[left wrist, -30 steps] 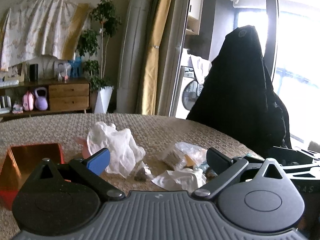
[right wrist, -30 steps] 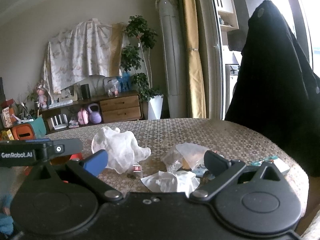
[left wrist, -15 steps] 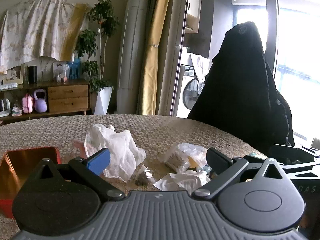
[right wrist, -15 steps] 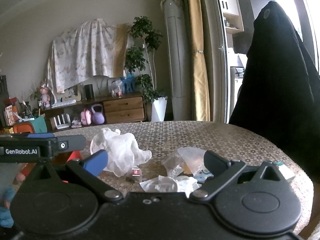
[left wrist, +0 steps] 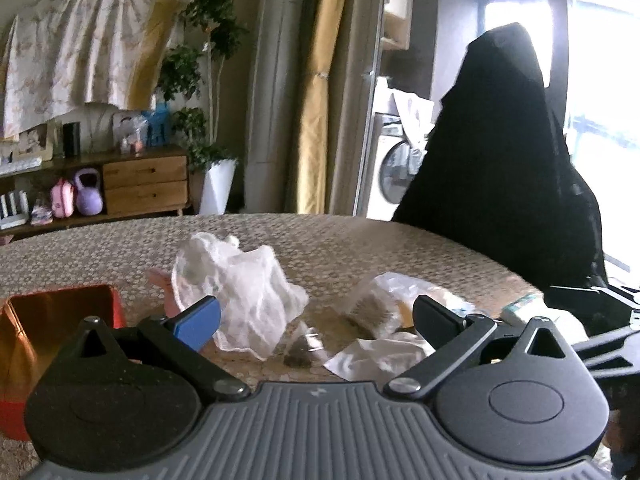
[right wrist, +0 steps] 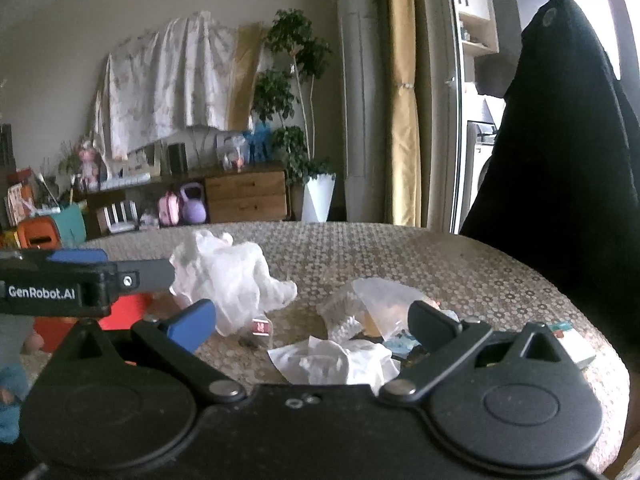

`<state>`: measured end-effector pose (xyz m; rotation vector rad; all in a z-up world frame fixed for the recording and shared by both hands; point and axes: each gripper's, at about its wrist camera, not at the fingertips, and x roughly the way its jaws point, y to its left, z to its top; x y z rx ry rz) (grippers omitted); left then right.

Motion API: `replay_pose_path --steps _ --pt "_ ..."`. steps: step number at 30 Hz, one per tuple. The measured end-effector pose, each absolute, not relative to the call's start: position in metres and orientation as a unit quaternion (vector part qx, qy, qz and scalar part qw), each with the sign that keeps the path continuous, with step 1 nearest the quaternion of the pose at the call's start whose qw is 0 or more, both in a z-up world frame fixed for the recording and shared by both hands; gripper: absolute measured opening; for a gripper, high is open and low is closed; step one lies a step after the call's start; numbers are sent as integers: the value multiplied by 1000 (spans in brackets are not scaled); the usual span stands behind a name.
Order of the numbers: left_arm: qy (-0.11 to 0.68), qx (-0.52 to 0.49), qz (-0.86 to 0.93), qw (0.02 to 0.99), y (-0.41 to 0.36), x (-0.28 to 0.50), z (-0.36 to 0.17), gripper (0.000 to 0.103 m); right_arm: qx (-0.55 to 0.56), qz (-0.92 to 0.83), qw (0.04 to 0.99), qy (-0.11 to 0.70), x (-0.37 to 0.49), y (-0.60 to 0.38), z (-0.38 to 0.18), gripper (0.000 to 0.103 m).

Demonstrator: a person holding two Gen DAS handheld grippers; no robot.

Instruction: Organize soft objects

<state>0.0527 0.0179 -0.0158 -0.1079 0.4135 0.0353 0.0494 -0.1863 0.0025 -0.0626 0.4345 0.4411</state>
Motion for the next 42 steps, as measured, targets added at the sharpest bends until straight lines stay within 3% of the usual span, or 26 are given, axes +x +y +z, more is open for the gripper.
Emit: replay_pose_path --steps 11,21,25,38,42 --pt "234 6 83 969 37 127 -45 103 -92 235 932 260 96 -175 -33 100" --pt "266 2 140 954 42 190 -65 103 -126 255 909 306 127 -160 -60 95" --pt "275 13 155 949 39 205 -77 103 -133 258 903 318 138 -156 -70 88" --pt "295 51 174 938 35 227 -99 103 -158 258 888 346 153 -151 -99 83" --pt "288 58 178 939 35 226 -97 89 -164 252 888 348 154 -150 -102 74"
